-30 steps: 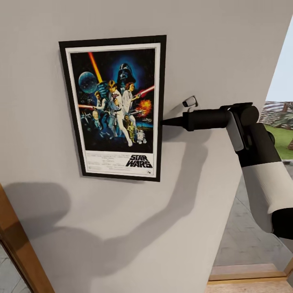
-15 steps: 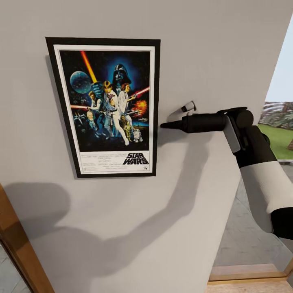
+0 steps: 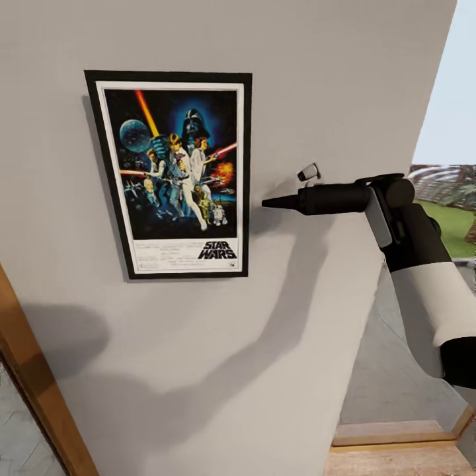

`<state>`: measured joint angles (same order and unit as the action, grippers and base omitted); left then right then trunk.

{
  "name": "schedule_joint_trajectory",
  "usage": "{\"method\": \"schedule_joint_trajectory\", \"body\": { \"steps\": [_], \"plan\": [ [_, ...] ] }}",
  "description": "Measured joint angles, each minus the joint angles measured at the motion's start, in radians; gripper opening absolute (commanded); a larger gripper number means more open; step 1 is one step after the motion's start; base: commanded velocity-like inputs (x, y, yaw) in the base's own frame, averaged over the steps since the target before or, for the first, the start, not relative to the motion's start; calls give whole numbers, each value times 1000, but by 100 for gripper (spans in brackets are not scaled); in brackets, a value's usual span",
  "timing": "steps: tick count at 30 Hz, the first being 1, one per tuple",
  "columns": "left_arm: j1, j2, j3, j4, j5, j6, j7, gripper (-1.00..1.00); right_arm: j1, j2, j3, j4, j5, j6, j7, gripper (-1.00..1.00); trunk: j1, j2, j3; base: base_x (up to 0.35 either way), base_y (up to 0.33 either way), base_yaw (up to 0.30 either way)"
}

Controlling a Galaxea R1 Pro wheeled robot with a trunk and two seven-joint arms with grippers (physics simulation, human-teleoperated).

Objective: Pick up the poster from the kitchen countertop and hang it on one of the wall nails in the kitchen.

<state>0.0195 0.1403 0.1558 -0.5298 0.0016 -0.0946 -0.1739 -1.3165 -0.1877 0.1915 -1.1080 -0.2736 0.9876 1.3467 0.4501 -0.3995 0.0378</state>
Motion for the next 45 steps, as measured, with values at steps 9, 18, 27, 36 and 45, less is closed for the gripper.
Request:
{"method": "schedule_joint_trajectory", "body": {
  "steps": [9, 18, 27, 36, 45],
  "plan": [
    [0, 0, 0, 0, 0, 3, -1, 100, 1, 0, -3, -26, -4, -2, 1, 100, 0, 0, 0, -50, -16, 0],
    [0, 0, 0, 0, 0, 4, -1, 100, 1, 0, -2, -37, -5, -2, 3, 100, 0, 0, 0, -192, 0, 0],
    [0, 0, 0, 0, 0, 6, -1, 100, 21, 0, -1, -62, -10, -3, 8, 100, 0, 0, 5, -252, 0, 0],
    [0, 0, 0, 0, 1, 5, -1, 100, 230, -2, -1, -257, -9, -6, 10, 100, -1, 0, 19, -33, 0, 0],
    [0, 1, 2, 0, 1, 3, 0, 100, 809, -9, -17, -322, 1, -274, 13, 100, 0, 0, 34, -1, 0, 0]
  ]
}}
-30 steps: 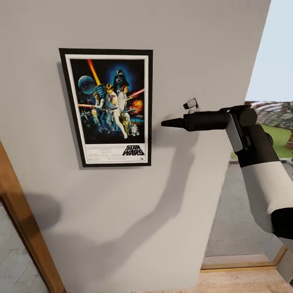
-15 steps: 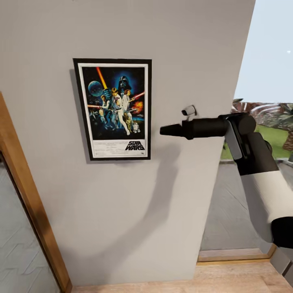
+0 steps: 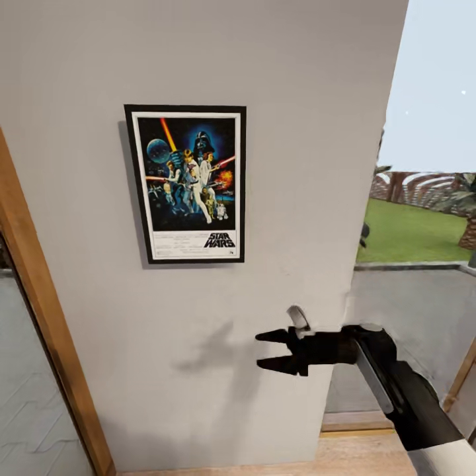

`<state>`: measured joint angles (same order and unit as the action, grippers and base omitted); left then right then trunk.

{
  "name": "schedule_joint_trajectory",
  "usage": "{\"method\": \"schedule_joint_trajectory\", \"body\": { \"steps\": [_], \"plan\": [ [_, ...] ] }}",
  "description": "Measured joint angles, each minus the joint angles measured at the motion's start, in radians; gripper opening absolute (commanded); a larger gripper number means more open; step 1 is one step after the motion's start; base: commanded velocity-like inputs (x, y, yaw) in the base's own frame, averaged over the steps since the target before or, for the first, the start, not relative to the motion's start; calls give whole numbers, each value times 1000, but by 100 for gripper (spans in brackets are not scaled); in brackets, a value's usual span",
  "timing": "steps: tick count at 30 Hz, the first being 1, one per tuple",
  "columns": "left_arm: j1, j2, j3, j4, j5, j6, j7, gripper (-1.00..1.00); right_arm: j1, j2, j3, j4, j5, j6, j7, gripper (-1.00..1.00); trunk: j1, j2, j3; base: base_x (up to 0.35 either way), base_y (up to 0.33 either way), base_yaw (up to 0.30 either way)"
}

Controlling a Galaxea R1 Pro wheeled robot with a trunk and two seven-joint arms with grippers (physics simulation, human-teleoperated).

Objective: Pick up the poster from the kitchen countertop and hang it on one of the wall nails in the kitchen.

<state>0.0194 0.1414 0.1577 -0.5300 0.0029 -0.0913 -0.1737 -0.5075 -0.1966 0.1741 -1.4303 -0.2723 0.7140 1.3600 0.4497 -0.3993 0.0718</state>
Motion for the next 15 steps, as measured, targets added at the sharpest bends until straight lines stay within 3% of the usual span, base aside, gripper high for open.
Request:
{"method": "schedule_joint_trajectory", "body": {
  "steps": [2, 3, 4, 5, 6, 7, 8, 11, 12, 14, 15],
  "plan": [
    [0, 0, 0, 0, 1, 0, 0, 100, 59, -1, -5, 8, 0, -46, -1, 100, 0, 0, 3, 0, 0, 0],
    [0, 6, 1, 0, 2, 0, 0, 100, 141, -16, -49, 115, 1, -261, -4, 100, 0, -1, 5, 0, 0, 0],
    [0, 7, 1, 0, 3, 0, 0, 100, 308, -22, -55, 169, 2, -299, -4, 100, 0, 0, 7, 0, 0, 0],
    [0, 8, 1, 0, 3, 0, 0, 100, 365, -28, -59, 200, 2, -327, -4, 100, 0, -1, 8, 0, 0, 0],
    [0, 9, 1, 0, 3, 0, 0, 100, 352, -35, -62, 233, 2, -356, -4, 100, 0, 0, 10, 0, 0, 0],
    [0, 10, 1, 0, 3, 0, 0, 100, 403, -66, -93, 348, 1, -548, -8, 100, 0, 0, 11, 0, 0, 0],
    [0, 10, 1, 0, 3, 0, 0, 100, 416, -70, -100, 584, 5, -582, -9, 100, 0, 0, 11, 0, 0, 0],
    [0, 11, 1, 0, 3, 1, 1, 100, 427, -76, -112, 845, 4, -715, -13, 100, 0, 0, 12, 0, 0, 0],
    [0, 10, 1, 1, 3, 1, 1, 100, 430, -78, -114, 971, 2, -760, -75, 100, 0, 0, 13, 0, 0, 0],
    [0, 10, 0, 1, 3, 1, 2, 100, 429, -78, -114, 1076, 0, -780, -195, 100, 0, 0, 13, 0, 0, 0],
    [0, 10, 0, 2, 2, 1, 2, 100, 430, -77, -114, 1122, 0, -786, -292, 100, 0, 0, 13, 0, 0, 0]
  ]
}}
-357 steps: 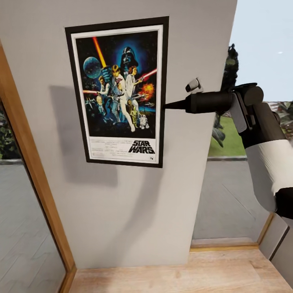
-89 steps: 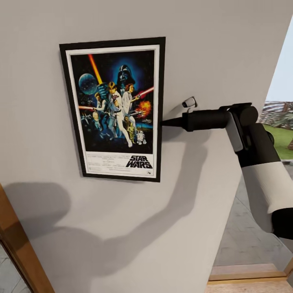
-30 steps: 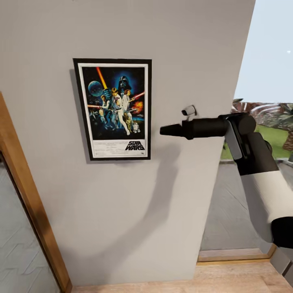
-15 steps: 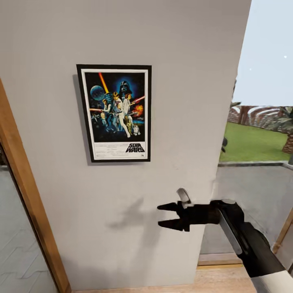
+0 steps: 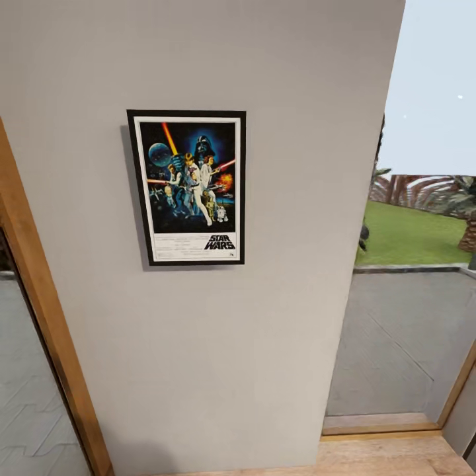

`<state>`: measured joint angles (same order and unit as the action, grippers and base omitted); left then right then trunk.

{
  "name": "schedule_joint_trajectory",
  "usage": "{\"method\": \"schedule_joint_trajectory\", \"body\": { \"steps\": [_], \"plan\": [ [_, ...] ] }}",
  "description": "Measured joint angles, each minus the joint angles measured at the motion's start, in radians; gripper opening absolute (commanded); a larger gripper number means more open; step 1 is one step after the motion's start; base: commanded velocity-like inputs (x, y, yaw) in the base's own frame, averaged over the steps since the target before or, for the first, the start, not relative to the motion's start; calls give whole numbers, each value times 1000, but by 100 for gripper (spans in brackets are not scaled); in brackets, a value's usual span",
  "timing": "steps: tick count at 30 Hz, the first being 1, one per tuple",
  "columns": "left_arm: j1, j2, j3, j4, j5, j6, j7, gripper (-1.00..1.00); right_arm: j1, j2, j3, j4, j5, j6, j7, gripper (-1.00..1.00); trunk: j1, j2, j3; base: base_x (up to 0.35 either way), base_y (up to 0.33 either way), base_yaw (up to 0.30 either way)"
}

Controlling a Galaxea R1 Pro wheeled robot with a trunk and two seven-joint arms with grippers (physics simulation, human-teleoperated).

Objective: Pick up the poster from the kitchen countertop and hang it on one of the wall nails in the kitchen.

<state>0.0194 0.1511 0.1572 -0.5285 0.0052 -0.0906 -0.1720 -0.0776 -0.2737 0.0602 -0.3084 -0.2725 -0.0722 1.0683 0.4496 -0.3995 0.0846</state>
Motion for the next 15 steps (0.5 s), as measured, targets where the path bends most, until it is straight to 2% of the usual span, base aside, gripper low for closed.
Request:
{"method": "schedule_joint_trajectory", "body": {
  "steps": [1, 2, 4, 5, 8, 10, 15],
  "plan": [
    [0, 0, 0, 0, 0, 0, 0, 100, 0, 1, 0, 13, -1, -1, -36, 100, 0, 0, 0, 0, 0, 0],
    [0, 0, -1, 0, 0, 0, 0, 100, 0, 3, 0, 32, -1, -3, -106, 100, 0, 0, 0, 0, 0, 0],
    [0, -1, -2, 0, -1, -1, 0, 100, -1, 20, 1, 80, 0, -8, -356, 100, 0, 0, 0, 0, 0, 0],
    [0, -1, -3, 0, -2, -1, 0, 100, -1, 26, 1, 87, 0, -9, -405, 100, 0, 0, 0, 0, 0, 0],
    [0, -2, -3, 1, -2, -1, 0, 100, -1, 67, 2, 109, 2, -10, -675, 100, 0, 0, 0, 0, 0, 0],
    [0, -2, -5, 1, -3, -1, 0, 100, -1, 82, 2, 123, 3, -10, -775, 100, 0, 0, 0, 0, 0, 0],
    [0, -2, -6, 2, -4, -1, 0, 100, -2, 97, 6, 163, 4, -10, -879, 100, 0, 0, 0, 0, 0, 0]
  ]
}}
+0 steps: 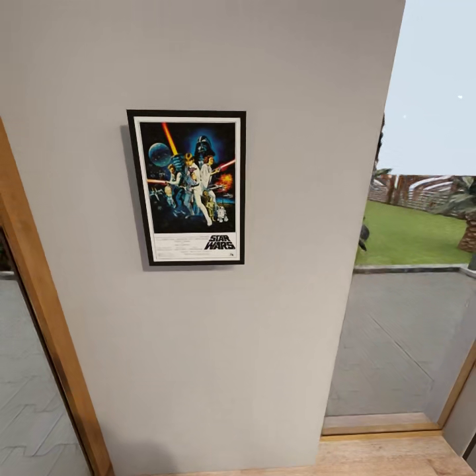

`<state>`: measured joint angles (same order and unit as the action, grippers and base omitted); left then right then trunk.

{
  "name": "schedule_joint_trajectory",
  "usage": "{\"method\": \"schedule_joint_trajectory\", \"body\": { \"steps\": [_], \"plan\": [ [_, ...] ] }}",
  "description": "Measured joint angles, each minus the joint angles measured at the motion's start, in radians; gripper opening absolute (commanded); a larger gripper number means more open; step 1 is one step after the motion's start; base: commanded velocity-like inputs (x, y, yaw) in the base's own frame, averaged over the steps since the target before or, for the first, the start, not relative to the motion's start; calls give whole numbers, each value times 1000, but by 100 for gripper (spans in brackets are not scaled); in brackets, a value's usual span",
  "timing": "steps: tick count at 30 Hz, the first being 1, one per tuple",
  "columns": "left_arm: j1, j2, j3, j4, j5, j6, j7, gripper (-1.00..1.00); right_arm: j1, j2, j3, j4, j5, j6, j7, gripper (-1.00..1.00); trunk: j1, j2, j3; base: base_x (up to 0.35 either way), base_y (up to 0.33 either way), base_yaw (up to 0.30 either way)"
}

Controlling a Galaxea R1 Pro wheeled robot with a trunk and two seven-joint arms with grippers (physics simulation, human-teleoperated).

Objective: Pick up the poster from the kitchen countertop and hang it on one of the wall nails in the kitchen.

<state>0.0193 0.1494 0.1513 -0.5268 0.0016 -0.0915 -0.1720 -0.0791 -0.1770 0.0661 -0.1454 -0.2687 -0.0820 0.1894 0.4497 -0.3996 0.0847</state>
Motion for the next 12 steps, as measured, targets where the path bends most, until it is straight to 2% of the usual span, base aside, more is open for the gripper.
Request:
{"method": "schedule_joint_trajectory", "body": {
  "steps": [12],
  "plan": [
    [0, 2, -1, 36, -1, -3, 2, 100, 0, 3, -2, 9, -2, 0, -13, 100, 0, 0, 0, 0, 0, 0]
  ]
}}
